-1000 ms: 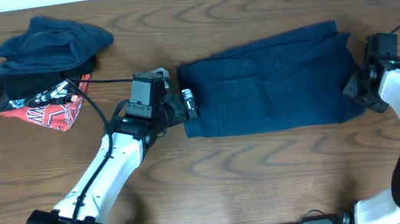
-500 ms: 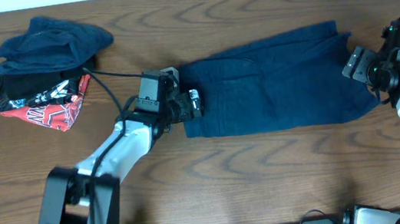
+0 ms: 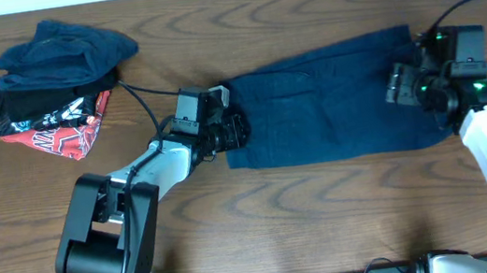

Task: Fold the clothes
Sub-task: 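Fold the right end of the strip leftward with the right gripper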

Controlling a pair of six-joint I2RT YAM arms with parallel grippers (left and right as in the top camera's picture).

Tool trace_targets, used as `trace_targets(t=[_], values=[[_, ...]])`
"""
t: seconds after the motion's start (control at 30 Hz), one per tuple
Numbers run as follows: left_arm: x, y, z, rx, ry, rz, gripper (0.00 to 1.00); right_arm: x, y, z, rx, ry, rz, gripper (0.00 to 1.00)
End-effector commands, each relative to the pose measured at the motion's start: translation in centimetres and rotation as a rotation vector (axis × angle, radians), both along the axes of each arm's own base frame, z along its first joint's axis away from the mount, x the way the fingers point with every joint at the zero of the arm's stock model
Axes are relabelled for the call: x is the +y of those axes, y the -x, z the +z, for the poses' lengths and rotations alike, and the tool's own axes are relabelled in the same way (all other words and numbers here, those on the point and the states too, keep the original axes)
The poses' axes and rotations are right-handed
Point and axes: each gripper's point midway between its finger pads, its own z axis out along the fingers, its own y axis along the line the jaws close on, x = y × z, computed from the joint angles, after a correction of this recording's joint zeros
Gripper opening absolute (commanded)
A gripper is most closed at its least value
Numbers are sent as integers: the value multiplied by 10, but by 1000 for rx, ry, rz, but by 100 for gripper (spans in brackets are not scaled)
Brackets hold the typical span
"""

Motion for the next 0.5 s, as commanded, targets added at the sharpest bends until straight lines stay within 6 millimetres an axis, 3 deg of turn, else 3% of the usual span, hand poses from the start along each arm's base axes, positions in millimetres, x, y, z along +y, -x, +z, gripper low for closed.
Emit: trace_targets(t=[0.0, 0.07, 0.13, 0.47], values=[[-6, 5, 1, 27, 37, -13, 6, 23, -3, 6, -17, 3, 85, 49], [-6, 5, 5, 41, 51, 12, 6, 38, -3, 3, -13, -6, 154, 30], [-8, 7, 14, 40, 70, 10, 6, 55, -1, -3, 6, -30, 208, 1], [-4, 22, 94, -25, 137, 48, 6, 116, 11, -68, 201, -159, 388, 1]])
